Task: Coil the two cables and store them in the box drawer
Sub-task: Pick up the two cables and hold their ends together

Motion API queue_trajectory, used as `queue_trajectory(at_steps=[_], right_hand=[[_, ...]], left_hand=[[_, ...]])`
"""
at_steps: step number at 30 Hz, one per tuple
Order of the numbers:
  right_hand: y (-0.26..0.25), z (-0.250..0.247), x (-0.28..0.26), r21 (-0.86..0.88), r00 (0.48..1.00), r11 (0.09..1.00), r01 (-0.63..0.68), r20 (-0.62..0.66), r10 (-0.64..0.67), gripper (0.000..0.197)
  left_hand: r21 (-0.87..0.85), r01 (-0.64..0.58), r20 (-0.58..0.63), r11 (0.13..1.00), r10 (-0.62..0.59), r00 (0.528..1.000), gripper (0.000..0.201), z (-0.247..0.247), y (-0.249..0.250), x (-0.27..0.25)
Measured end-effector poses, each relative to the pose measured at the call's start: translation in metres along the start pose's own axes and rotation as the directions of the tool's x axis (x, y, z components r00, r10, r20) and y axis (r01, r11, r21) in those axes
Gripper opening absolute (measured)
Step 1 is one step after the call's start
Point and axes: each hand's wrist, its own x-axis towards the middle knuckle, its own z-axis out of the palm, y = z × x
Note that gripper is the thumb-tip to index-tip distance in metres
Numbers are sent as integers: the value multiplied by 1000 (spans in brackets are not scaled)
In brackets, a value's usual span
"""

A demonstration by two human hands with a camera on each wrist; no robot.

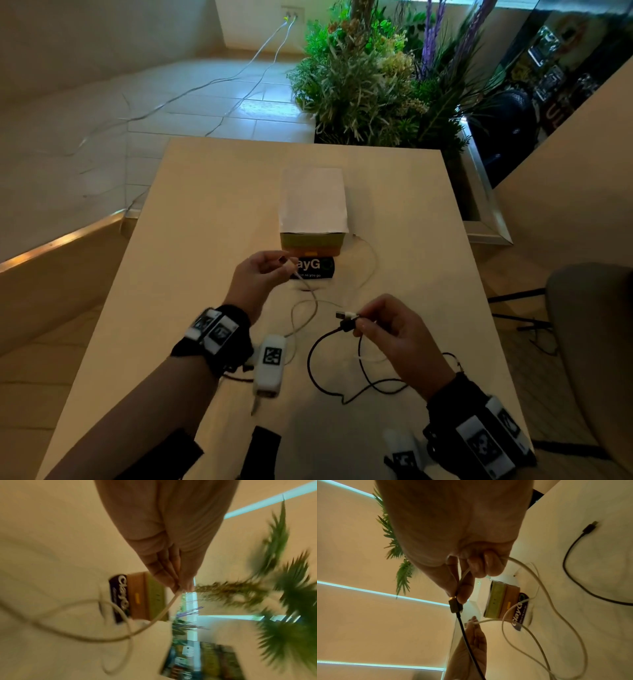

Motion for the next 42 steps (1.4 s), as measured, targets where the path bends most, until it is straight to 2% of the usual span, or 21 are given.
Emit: queue_trajectory(at_steps=[2,4,6,9,12,16,21,24,29,32,37,42], right_hand=[[-13,0,-2,19,999,999,38,31,-39,15],[-30,1,-5,83,995,994,71,62,-76,11],[-44,4,-7,153,990,982,107,74,-119,11],[-53,12,-8,192,987,971,140,57,-153,17],[-54,20,-11,240,986,957,163,-22,-163,17],[-52,25,-19,340,984,923,178,-74,-162,14],[-49,31,-26,431,989,890,146,-52,-137,7],[-49,33,-28,451,993,885,118,-34,-115,12],[-48,43,-35,351,992,928,125,-69,-108,18],[-47,44,-39,331,996,940,79,-74,-58,17],[-52,24,-41,232,994,968,94,-81,-77,19],[-71,15,-32,-22,974,976,218,-59,-219,20]], left_hand=[[-142,-2,127,990,20,992,15,4,25,-29],[-184,-45,206,982,84,975,14,7,46,-53],[-161,-97,264,982,138,955,14,12,65,-74],[-4,-176,326,984,168,930,16,22,81,-97],[45,-218,336,975,190,922,25,29,81,-112],[-102,-153,323,983,178,929,33,32,74,-126],[-241,-36,317,970,114,942,29,40,69,-132],[-272,-30,276,962,107,955,22,45,67,-133],[-283,-103,134,953,145,980,18,51,63,-132],[-261,-152,92,953,181,979,20,52,61,-135],[-299,-155,-13,942,159,987,23,44,69,-133],[-116,-141,202,983,162,966,27,40,75,-135]])
